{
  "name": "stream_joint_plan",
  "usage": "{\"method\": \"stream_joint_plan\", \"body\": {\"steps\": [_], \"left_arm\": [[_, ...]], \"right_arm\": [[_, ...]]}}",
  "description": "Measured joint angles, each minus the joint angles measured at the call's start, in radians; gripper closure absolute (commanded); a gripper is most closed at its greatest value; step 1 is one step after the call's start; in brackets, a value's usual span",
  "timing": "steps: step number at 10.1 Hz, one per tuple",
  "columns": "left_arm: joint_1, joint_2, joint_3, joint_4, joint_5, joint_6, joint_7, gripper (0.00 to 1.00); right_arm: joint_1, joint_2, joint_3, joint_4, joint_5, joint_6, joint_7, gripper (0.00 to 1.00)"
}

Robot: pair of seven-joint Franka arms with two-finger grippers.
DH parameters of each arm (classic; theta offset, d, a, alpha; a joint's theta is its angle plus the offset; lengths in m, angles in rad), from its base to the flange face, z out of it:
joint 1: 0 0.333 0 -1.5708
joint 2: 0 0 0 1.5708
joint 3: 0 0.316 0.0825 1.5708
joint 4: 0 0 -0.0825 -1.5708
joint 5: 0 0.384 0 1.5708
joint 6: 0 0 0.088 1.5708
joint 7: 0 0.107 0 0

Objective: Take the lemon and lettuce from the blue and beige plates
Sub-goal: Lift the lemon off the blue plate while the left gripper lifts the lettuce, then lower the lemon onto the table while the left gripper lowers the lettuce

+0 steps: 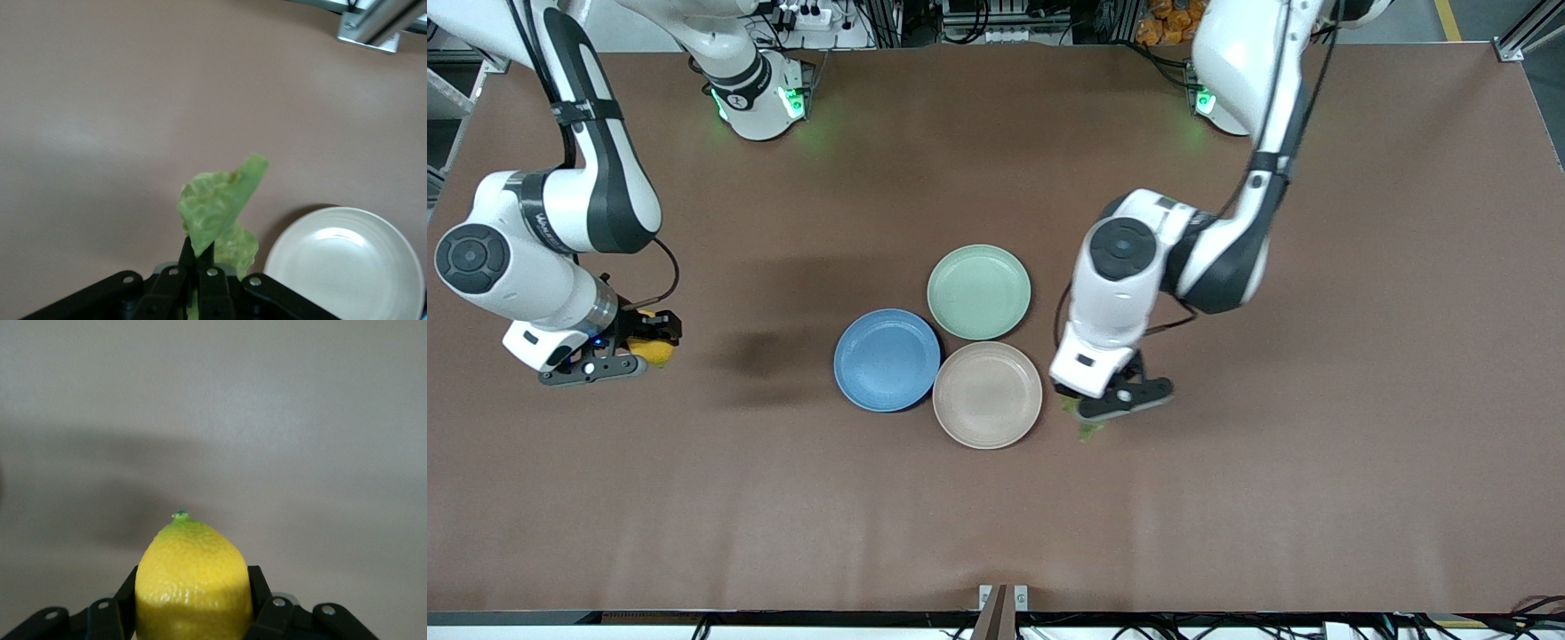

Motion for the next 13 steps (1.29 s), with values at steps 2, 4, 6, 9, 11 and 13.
{"method": "stream_joint_plan", "body": {"steps": [2,4,6,9,11,13], "left_arm": [[0.064,-0.036,-0.001,0.000,-0.013,-0.050,0.087,1.00],[0.144,-0.075,-0.002,-0.001,-0.050,-0.107,0.204,1.00],[0.225,-0.086,-0.003,-0.003,-0.080,-0.142,0.323,1.00],[0.308,-0.086,-0.004,-0.012,-0.121,-0.190,0.497,1.00],[0.339,-0.083,-0.005,-0.030,-0.129,-0.237,0.578,1.00],[0.349,-0.070,-0.005,-0.066,-0.130,-0.254,0.621,1.00]], "right_arm": [[0.000,0.011,0.001,-0.051,0.000,0.062,0.000,0.83],[0.000,0.053,-0.011,-0.086,0.001,0.151,0.000,0.83],[0.000,0.114,-0.032,-0.093,0.003,0.215,0.000,0.83],[0.011,0.193,-0.039,-0.094,0.086,0.278,0.000,0.82],[0.019,0.211,-0.043,-0.093,0.093,0.296,0.000,0.82],[0.028,0.228,-0.054,-0.094,0.096,0.329,0.000,0.82]]}}
